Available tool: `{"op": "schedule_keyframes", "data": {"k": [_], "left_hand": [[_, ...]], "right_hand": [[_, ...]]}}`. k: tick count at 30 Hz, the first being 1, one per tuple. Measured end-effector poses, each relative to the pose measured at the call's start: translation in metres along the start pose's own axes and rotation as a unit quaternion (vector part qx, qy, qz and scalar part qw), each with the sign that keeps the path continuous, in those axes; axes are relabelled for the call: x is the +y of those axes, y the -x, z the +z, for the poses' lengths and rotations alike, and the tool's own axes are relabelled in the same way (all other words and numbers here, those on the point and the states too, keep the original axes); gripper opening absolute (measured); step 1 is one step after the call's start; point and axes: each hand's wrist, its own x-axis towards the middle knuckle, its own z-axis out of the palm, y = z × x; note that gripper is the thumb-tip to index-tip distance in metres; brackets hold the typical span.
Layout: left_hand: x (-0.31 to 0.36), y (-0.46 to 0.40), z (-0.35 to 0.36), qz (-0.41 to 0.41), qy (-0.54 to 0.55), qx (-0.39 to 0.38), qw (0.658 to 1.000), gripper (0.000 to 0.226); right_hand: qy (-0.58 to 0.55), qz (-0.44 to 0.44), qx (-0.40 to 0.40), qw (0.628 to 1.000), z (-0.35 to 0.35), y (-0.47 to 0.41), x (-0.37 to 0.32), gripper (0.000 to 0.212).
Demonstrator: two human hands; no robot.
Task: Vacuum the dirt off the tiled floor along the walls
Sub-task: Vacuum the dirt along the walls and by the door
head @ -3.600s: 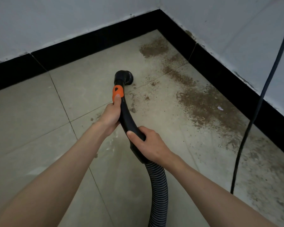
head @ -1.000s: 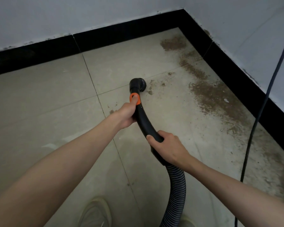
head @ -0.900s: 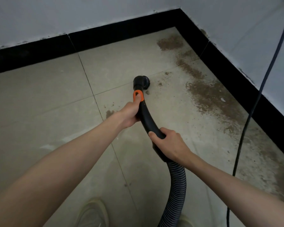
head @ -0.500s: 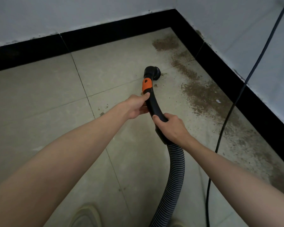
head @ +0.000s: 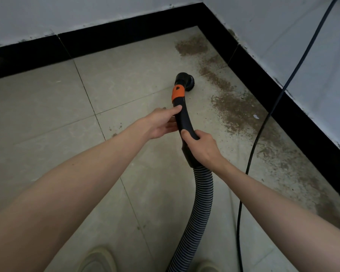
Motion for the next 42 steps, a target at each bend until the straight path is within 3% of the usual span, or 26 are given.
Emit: {"op": "schedule_keyframes", "data": {"k": [4, 10, 17, 21, 25, 30, 42], "left_hand": [[-0.01, 0.0, -0.001, 0.006, -0.035, -0.02, 0.999, 0.027], [-0.01, 0.001, 0.002, 0.029, -0.038, -0.038, 0.998, 0.037], [-0.007, 0.005, 0.013, 0.072, -0.087, -0.064, 0.992, 0.037], [0.0, 0.011, 0.029, 0.093, -0.053, -0.102, 0.989, 0.022], [-0.007, 0.018, 0.037, 0.08, 0.031, -0.094, 0.992, 0.019], [-0.022, 0.029, 0.034, 0.052, 0.049, -0.112, 0.991, 0.017], [-0.031, 0.057, 0.024, 0.067, 0.115, -0.065, 0.989, 0.017]], "right_hand": [[-0.019, 0.007, -0.001, 1.0, 0.002, 0.015, 0.01, 0.035], [-0.302, 0.098, -0.06, 0.946, -0.016, 0.031, 0.007, 0.041], [-0.381, 0.126, -0.122, 0.908, -0.031, 0.039, 0.013, 0.057], [-0.357, 0.101, -0.137, 0.918, -0.031, 0.044, 0.009, 0.057], [-0.339, 0.097, -0.158, 0.922, -0.031, 0.054, 0.011, 0.057], [-0.299, 0.098, -0.158, 0.936, -0.034, 0.07, 0.022, 0.055], [-0.34, 0.097, -0.237, 0.905, -0.031, 0.088, 0.008, 0.057]]}}
